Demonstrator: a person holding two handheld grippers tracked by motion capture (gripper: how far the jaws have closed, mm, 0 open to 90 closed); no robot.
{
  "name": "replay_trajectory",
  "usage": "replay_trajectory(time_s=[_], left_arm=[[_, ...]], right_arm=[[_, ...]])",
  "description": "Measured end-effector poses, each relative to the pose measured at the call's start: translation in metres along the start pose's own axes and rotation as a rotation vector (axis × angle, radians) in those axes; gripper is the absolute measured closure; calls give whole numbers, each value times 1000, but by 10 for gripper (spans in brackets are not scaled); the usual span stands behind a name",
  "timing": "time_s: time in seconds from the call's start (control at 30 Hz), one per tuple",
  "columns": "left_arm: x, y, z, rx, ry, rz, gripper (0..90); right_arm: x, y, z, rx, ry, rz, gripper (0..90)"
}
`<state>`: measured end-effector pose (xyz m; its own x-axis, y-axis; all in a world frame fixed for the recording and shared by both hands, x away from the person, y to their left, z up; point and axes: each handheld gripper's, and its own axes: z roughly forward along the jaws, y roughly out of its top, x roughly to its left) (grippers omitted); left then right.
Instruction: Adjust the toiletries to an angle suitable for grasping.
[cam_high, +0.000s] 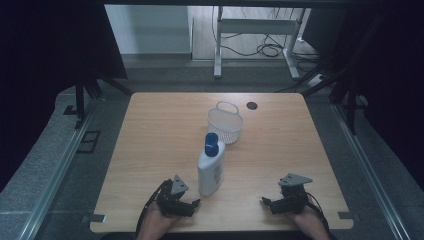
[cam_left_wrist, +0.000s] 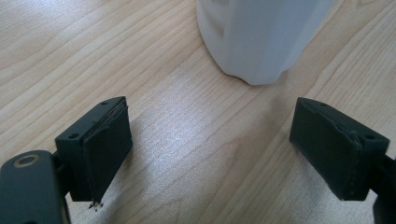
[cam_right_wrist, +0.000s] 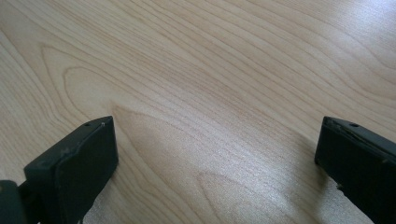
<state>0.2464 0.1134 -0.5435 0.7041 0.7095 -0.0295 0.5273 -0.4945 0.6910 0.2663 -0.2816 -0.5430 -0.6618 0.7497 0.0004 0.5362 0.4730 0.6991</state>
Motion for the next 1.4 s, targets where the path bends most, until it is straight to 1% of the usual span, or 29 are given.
replay_trajectory(time_s=[0.87, 1.07, 1.1, 1.23, 1.3, 1.37, 1.4], left_arm=[[0, 1, 0, 2, 4, -1, 126], [1, 3, 0, 10, 5, 0, 153], [1, 3, -1, 14, 3, 5, 170], [0, 4, -2, 14, 10, 16, 190], [0, 4, -3, 16, 14, 22, 213], [0, 5, -3, 20, 15, 17, 257], [1, 5, -4, 21, 13, 15, 257]], right_arm=[[0, 0, 0, 0, 2, -2, 0], [0, 0, 0, 0, 2, -2, 0], [0, 0, 0, 0, 2, -2, 0], [0, 0, 0, 0, 2, -2, 0], [0, 0, 0, 0, 2, -2, 0], [0, 0, 0, 0, 2, -2, 0], [0, 0, 0, 0, 2, -2, 0]])
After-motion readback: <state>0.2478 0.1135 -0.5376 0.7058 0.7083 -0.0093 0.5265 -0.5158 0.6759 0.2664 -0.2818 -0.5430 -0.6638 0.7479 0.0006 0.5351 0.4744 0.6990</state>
